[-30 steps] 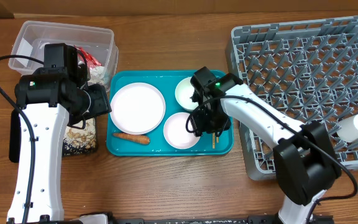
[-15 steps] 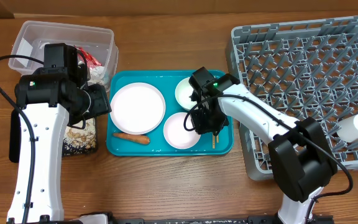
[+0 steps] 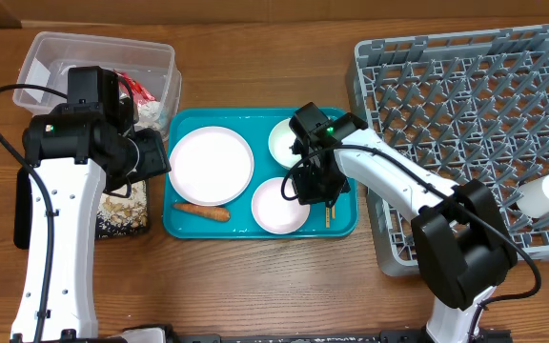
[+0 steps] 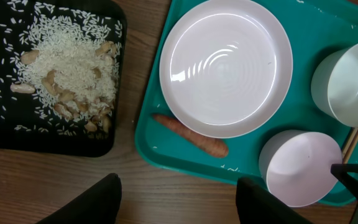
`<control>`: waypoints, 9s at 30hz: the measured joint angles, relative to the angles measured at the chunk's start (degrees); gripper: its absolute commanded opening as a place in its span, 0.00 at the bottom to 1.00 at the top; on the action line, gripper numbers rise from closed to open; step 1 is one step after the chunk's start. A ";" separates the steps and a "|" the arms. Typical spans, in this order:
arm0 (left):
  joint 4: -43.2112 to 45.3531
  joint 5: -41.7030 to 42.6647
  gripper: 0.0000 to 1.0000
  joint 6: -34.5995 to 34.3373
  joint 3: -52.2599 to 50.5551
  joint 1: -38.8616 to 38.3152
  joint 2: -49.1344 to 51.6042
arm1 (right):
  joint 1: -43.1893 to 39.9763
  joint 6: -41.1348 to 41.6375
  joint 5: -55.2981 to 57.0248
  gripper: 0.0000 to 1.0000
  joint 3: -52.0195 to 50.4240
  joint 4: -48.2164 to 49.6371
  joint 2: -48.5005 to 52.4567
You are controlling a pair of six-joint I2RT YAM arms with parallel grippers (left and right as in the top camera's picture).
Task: Sort waste into correct bins and load items into the dishwasher
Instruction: 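Grasp the pink bowl rim with the right gripper and lift, then place the pink bowl upside down in the dish rack's back right, then reach the right gripper to the white bowl and grasp its rim, then carry the white bowl into the dish rack and release it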
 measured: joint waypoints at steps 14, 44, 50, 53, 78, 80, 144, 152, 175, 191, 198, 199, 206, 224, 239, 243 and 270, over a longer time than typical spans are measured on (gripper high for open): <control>0.15 0.00 0.62 0.00 0.00 0.00 0.00 | -1.16 -0.02 9.79 0.04 1.05 -4.26 -13.79; 0.59 -0.02 0.62 0.00 0.00 0.00 0.00 | -41.57 -4.52 85.24 0.04 2.69 25.11 -16.15; 0.59 -0.02 0.63 0.00 0.00 0.00 0.00 | -49.37 -7.34 86.07 0.04 2.69 29.68 -8.83; 0.55 0.00 0.63 0.00 0.00 0.00 0.00 | -51.39 -7.89 85.88 0.04 2.69 31.04 -6.14; 0.37 0.00 0.63 -0.20 0.00 0.00 0.00 | -48.46 -8.33 81.83 0.04 2.69 36.50 2.10; 0.37 0.00 0.63 -0.20 0.00 0.00 0.00 | -47.58 -8.31 81.22 0.04 2.69 36.17 2.10; 0.59 0.02 0.74 -0.22 0.00 0.00 0.00 | -6.82 5.57 12.11 0.31 3.63 17.11 2.49; 0.61 0.02 0.74 -0.20 0.00 0.00 0.00 | -6.86 5.84 13.42 0.20 3.63 16.48 3.06; 0.61 0.00 0.73 -0.20 0.00 0.00 0.00 | -7.17 7.15 16.48 0.04 6.19 9.46 1.55; 0.85 0.00 0.73 -0.20 0.00 0.00 0.00 | -18.93 -4.26 66.42 0.04 13.79 11.80 -18.69; 0.92 0.00 0.73 -0.20 0.00 0.00 0.00 | -29.42 -0.85 81.40 0.04 13.22 12.31 -15.23; 0.98 0.02 0.73 -0.20 0.00 0.00 0.00 | -30.53 -0.57 82.68 0.04 13.22 12.37 -14.60; 1.25 0.00 0.73 -0.20 0.00 0.00 0.00 | -34.32 0.02 86.25 0.04 13.09 12.28 -6.86; 1.70 0.02 0.74 -0.20 0.00 0.00 0.00 | -31.93 7.65 84.13 0.04 12.46 4.87 2.64; 1.70 0.00 0.74 -0.20 0.00 0.00 0.00 | -29.49 11.06 86.99 0.04 7.10 5.60 2.67; 1.70 0.00 0.74 -0.20 0.00 0.00 0.00 | -28.50 11.34 88.00 0.04 6.99 6.60 2.67; 1.27 0.00 0.74 -0.20 0.00 0.00 0.00 | -27.43 10.25 89.99 0.04 5.77 13.07 2.73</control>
